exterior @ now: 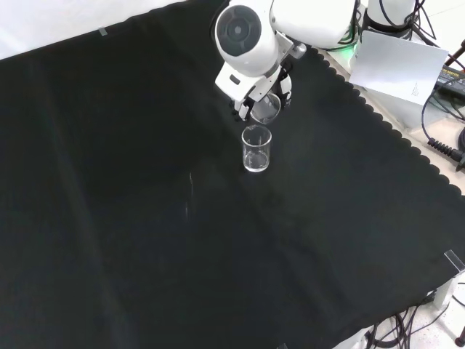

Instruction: Pour the water from the handheld beaker into the one on the table.

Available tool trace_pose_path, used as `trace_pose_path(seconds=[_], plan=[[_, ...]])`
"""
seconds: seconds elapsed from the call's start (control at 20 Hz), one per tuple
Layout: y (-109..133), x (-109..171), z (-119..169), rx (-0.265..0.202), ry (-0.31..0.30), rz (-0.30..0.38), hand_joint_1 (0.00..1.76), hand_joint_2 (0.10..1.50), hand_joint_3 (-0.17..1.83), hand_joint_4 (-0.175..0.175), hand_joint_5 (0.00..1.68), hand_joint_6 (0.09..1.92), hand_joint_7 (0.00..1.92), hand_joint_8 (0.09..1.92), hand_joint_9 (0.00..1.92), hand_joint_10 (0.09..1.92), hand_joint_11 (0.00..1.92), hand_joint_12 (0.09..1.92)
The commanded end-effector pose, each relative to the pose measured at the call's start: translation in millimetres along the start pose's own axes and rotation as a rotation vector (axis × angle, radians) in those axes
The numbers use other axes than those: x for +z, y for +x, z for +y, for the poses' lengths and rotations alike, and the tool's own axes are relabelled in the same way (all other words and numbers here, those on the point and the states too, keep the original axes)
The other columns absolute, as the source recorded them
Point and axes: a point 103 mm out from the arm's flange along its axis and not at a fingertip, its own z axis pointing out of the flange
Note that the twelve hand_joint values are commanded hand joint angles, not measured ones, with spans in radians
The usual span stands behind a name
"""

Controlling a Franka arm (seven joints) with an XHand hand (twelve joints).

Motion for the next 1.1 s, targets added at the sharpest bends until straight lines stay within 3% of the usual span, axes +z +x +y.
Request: trace_pose_path(seconds=[0.05,0.45,0.8,1.1], plan=[[-4,1,0,-0.057,-0.049,0.085,1.31,0.62,0.74,-0.175,1.22,0.78,1.27,0.76,1.67,0.48,1.47,0.62],[-11,1,6,-0.13,-0.128,0.17,1.31,0.62,0.74,-0.175,1.21,0.78,1.27,0.76,1.67,0.49,1.47,0.62],[-29,0,19,-0.142,-0.199,0.236,1.31,0.63,0.74,-0.175,1.21,0.79,1.27,0.77,1.66,0.5,1.46,0.62],[-42,1,27,-0.151,-0.221,0.263,1.31,0.63,0.73,-0.175,1.21,0.79,1.26,0.77,1.66,0.5,1.45,0.62]])
